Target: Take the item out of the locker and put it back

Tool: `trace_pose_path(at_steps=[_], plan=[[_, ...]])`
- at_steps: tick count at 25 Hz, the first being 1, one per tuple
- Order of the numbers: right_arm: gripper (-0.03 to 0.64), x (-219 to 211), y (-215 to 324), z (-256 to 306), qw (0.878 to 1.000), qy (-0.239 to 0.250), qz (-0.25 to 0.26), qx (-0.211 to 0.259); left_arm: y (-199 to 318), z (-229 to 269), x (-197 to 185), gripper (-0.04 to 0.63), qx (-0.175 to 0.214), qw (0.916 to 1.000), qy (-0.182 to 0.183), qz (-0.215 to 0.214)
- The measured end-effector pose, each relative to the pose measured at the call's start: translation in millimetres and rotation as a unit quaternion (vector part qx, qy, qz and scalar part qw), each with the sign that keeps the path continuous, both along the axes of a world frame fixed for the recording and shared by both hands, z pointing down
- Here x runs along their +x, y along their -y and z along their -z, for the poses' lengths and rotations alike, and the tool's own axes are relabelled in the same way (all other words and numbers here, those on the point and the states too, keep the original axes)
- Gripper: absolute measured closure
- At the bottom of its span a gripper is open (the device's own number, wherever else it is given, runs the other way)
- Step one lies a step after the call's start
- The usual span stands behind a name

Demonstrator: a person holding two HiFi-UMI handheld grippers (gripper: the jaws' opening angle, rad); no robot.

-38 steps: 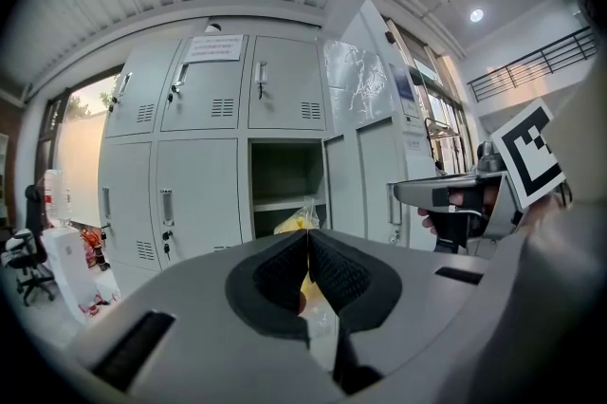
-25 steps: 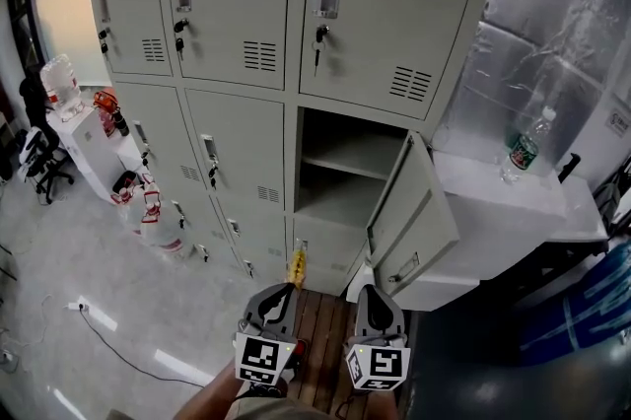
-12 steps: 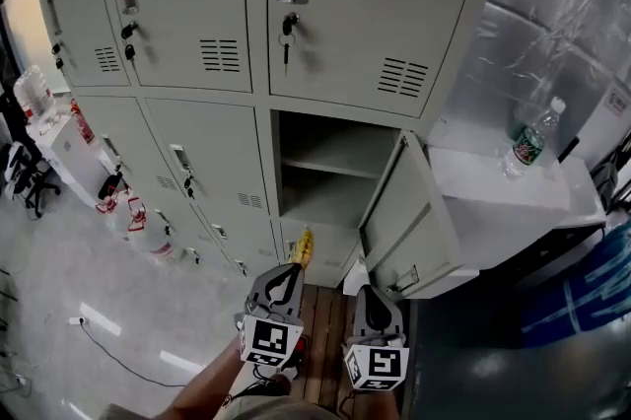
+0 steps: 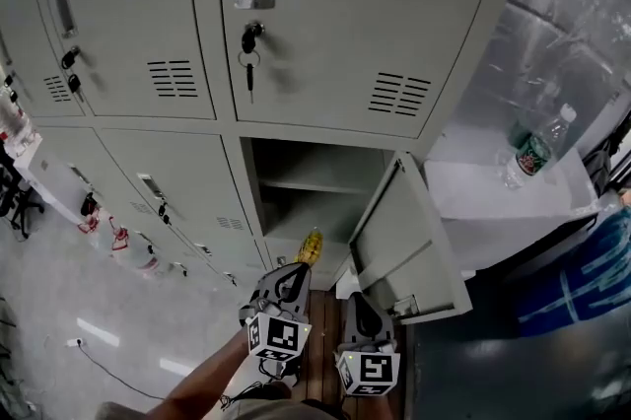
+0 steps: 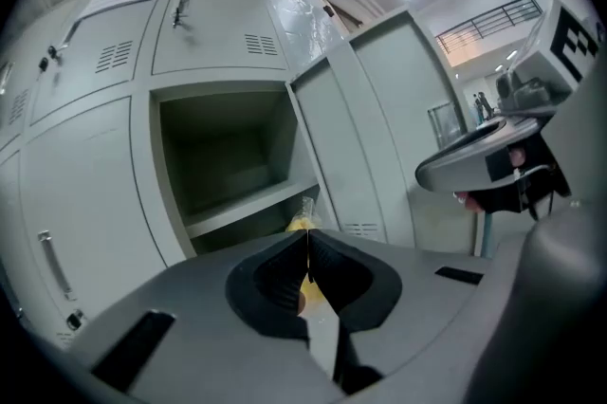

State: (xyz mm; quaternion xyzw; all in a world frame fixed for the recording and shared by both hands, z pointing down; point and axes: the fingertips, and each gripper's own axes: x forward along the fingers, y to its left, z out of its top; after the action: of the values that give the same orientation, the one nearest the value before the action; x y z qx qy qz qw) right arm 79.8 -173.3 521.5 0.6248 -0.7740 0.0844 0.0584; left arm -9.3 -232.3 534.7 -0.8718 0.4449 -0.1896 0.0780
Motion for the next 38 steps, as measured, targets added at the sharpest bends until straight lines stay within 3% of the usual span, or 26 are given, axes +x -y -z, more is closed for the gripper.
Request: trace_pose_path(at_steps=[15,28,38], plan=[[0.600,1.0,36.3,-39.9,0.999,0.006,-0.023,-0.048,76.9,-80.5,34.4,0.569,-0.042,0.9965,0.059,-0.042],[0.600,7.2,41.3,-61.2,0.997,0.015,-0.031,-0.070,109.2,-128.0,56.8,0.568,-0.046,0.9888,0.131,-0.054],[0.600,10.1,38.1,-69.1,0.996,0.018,-0.034,-0.079,116.3,-144.2,63.5,0.566,-0.054,0.9865,0.143,-0.059]])
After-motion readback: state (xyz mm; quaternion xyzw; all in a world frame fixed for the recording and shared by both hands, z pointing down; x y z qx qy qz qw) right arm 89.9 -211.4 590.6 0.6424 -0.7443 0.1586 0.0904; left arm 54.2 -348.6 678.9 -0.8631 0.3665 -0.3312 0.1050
